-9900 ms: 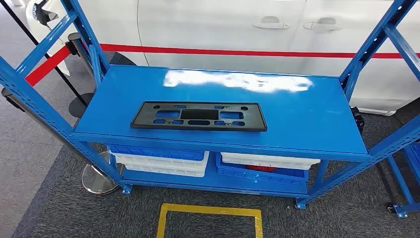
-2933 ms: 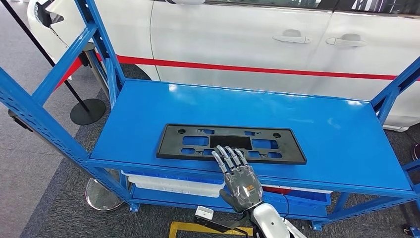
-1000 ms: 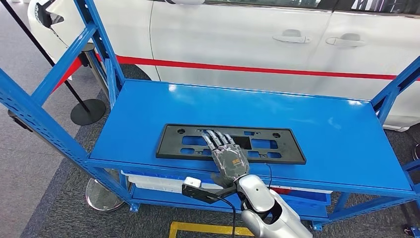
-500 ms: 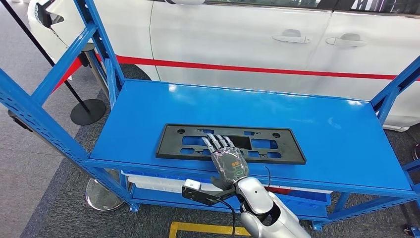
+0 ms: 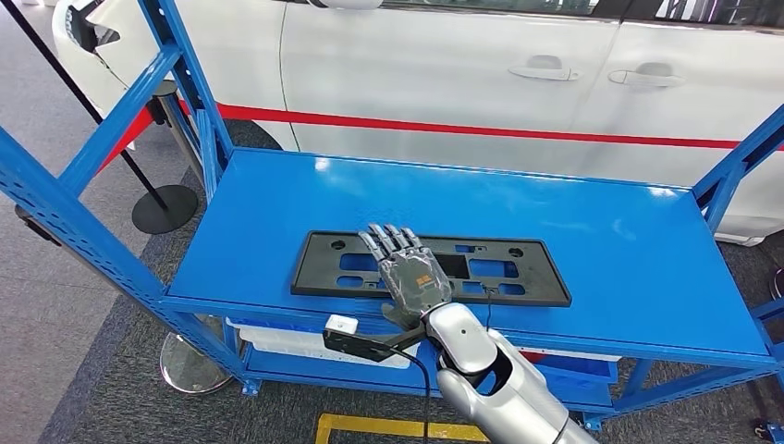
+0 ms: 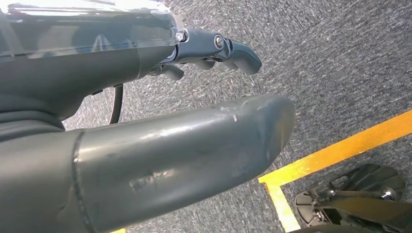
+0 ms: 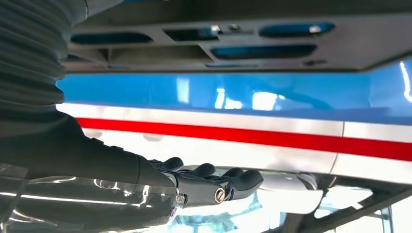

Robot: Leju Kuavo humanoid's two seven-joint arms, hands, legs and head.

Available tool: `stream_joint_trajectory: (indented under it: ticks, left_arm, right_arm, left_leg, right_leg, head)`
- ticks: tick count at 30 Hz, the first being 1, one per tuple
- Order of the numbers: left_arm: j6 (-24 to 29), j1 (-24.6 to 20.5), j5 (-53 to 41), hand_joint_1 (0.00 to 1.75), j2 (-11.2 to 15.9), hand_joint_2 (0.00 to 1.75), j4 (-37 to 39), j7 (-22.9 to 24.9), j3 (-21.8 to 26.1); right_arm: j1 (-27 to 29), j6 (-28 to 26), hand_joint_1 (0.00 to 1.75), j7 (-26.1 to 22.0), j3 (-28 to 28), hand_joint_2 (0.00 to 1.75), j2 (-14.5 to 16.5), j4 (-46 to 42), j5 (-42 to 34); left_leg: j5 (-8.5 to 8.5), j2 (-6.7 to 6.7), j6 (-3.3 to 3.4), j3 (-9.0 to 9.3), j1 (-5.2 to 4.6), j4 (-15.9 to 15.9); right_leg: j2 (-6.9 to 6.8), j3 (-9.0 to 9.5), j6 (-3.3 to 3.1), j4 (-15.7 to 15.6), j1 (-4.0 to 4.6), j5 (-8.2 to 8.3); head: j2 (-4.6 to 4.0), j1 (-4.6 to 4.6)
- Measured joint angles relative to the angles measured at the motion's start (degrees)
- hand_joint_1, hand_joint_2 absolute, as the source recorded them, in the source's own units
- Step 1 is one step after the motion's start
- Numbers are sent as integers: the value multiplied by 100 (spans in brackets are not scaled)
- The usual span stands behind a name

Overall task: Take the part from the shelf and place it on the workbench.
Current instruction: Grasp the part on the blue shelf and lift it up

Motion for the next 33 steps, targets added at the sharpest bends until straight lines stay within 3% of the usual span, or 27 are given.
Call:
stream_joint_trajectory:
  ticks: [10,33]
  left_arm:
    - [86,-82,0,0,120,0,251,-2,0]
    - [145,-121,0,0,172,0,382,-24,7]
  right_arm:
    - [-242,79,0,24,113,175,169,111,-122]
    - [-210,55,0,-40,188,175,165,198,-358]
  left_leg:
    - [0,0,0,-1,0,0]
    - [0,0,0,0,1,0]
  right_leg:
    - [0,-2,0,1,0,0]
    - [0,-6,0,0,0,0]
  head:
    - [0,0]
    - [0,1]
